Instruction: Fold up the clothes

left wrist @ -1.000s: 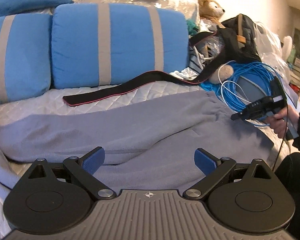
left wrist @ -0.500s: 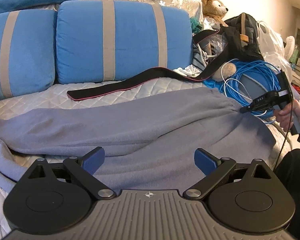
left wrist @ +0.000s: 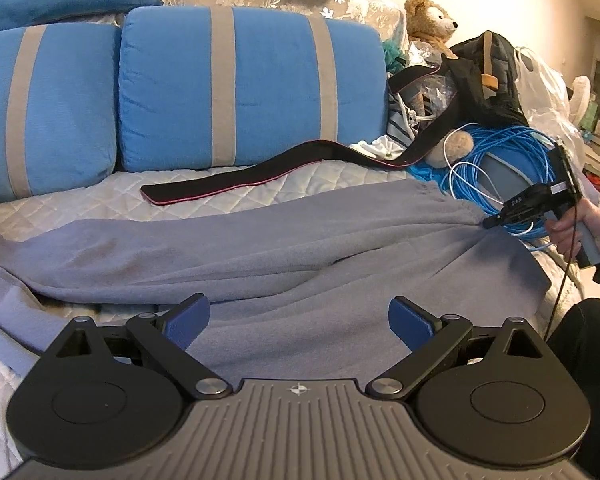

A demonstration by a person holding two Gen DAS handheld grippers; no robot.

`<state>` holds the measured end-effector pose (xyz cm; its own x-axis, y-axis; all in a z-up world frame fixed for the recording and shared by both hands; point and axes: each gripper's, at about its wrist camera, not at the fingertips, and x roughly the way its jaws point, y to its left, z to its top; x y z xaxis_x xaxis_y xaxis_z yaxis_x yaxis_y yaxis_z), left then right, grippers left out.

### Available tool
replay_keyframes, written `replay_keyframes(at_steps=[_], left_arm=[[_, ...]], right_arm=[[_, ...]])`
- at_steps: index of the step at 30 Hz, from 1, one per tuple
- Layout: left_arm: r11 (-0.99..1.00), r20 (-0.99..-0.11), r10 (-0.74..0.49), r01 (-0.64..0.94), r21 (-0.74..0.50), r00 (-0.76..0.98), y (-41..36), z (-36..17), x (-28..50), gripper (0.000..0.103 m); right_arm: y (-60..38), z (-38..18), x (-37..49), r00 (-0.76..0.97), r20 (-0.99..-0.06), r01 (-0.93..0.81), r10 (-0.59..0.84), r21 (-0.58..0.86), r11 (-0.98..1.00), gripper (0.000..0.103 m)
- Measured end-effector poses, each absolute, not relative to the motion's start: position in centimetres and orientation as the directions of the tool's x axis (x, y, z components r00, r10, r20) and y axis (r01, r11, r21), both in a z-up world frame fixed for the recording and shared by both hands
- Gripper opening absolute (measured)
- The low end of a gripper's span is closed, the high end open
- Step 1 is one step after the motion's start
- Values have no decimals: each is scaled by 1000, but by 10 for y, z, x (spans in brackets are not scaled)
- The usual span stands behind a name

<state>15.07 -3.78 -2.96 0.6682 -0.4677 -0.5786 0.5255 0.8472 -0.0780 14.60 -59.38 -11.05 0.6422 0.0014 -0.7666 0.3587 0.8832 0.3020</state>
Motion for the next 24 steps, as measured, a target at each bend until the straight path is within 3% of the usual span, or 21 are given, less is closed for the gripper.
replay_keyframes(at_steps=[2,5,7,9,11,17,24], left_arm=[[857,-583,-447,511,-64,678,-35,-30,150,98],[872,-587,-416,487,-42,694,-28,-28,151,98],[880,-590,-403,474,-38,699,-21,-25,153,98],[885,-597,-391,464,-36,700,-13,-24,156,98],[892,-607,-375,451,-32,700,-5,-22,158,98],[887,-620,-385,460,-43,684,6,-25,153,98],[831,-626,-420,556,26,657,-9,-35,137,98]], right_arm=[[-591,-115,149,627,-779,349,-5,276,896,8],[-583,-112,150,627,-779,331,-31,230,915,40],[-576,-108,148,628,-776,315,-52,193,929,45],[-569,-99,144,636,-769,287,-68,153,946,72],[-562,-90,139,649,-756,256,-82,115,960,84],[-538,-69,118,701,-709,96,-79,-16,995,96],[-509,-69,72,720,-688,-92,-88,-221,971,97]])
